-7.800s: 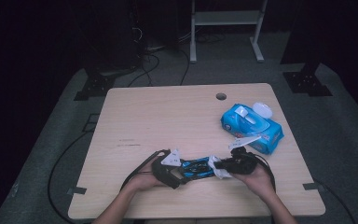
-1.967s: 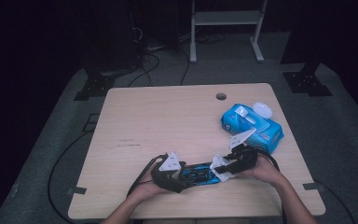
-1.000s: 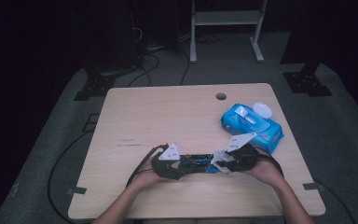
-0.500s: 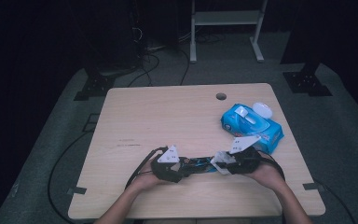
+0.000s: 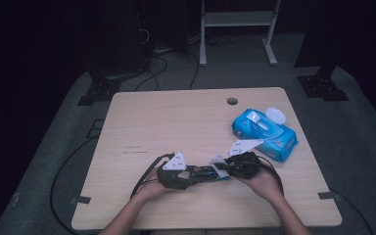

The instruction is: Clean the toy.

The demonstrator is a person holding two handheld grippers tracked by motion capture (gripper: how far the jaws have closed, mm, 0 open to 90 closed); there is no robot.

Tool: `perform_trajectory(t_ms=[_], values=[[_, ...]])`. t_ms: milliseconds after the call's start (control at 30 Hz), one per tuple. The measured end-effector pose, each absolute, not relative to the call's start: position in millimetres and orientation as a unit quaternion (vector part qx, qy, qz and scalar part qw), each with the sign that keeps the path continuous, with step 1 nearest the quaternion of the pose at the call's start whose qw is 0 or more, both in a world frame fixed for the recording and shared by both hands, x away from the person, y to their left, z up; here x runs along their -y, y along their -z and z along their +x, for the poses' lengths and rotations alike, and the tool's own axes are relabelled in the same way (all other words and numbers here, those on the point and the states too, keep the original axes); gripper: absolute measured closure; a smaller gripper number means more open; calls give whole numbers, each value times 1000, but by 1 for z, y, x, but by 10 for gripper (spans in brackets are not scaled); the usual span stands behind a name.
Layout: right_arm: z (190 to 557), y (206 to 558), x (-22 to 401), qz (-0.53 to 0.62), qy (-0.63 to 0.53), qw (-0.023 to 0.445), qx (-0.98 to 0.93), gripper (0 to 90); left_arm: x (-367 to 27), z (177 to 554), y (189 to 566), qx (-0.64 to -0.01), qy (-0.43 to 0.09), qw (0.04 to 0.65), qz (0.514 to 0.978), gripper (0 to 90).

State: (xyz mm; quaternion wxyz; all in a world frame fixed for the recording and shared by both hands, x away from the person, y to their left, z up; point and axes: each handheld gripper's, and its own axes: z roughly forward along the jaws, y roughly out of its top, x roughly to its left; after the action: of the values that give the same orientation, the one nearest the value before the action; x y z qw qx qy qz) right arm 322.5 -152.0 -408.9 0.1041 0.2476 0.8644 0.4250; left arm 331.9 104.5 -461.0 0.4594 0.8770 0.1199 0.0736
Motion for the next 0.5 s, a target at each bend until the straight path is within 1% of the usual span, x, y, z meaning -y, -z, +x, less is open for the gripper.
perform_trajectory(t_ms=[33, 133, 167, 200, 333, 400, 433, 467, 500], values=[[322, 410, 144, 245, -429, 98, -864, 817, -104, 332, 461, -120, -72, 460, 877, 549], [320, 415, 130, 241, -429, 102, -865, 815, -105, 331, 461, -120, -70, 461, 876, 555], [319, 417, 127, 237, -423, 110, -867, 815, -106, 331, 462, -122, -64, 466, 874, 559], [318, 418, 126, 239, -417, 118, -869, 814, -106, 331, 462, -124, -60, 469, 873, 563], [318, 422, 132, 252, -430, 117, -859, 797, -106, 332, 462, -123, -59, 469, 872, 565], [318, 424, 135, 256, -435, 112, -856, 713, -106, 332, 462, -122, -60, 470, 872, 565], [318, 424, 135, 256, -435, 112, -856, 713, -106, 332, 462, -122, -60, 470, 872, 565], [316, 423, 137, 253, -436, 116, -856, 624, -106, 332, 462, -123, -59, 470, 872, 564], [315, 422, 137, 253, -437, 118, -855, 601, -106, 332, 462, -123, -59, 470, 872, 564]])
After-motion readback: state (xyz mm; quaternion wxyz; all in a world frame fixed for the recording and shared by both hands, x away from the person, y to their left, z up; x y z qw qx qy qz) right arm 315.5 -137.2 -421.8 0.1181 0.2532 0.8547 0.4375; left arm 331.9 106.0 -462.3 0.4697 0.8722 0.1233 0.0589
